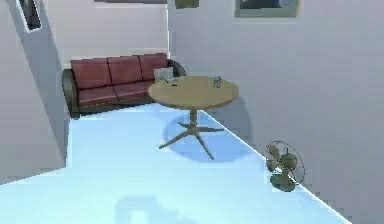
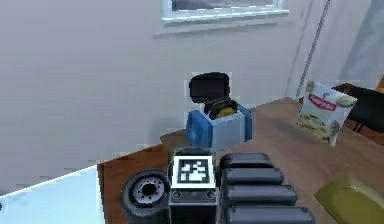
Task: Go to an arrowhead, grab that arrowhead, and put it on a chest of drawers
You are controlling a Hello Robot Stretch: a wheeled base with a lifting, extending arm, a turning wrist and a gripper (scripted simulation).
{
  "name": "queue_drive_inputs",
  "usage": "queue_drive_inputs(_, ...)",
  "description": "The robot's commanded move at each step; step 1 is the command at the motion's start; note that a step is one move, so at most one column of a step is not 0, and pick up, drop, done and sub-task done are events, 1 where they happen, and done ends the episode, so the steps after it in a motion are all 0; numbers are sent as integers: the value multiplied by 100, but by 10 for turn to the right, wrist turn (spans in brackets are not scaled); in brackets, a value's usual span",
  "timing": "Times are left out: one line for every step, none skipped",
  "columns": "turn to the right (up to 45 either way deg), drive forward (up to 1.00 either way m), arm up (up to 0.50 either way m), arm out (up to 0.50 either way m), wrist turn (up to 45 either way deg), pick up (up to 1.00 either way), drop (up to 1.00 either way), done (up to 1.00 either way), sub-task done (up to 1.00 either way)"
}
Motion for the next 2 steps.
queue_drive_inputs(-270,0,0,0,0,0,0,0,0)
queue_drive_inputs(0,20,0,0,0,0,0,0,0)
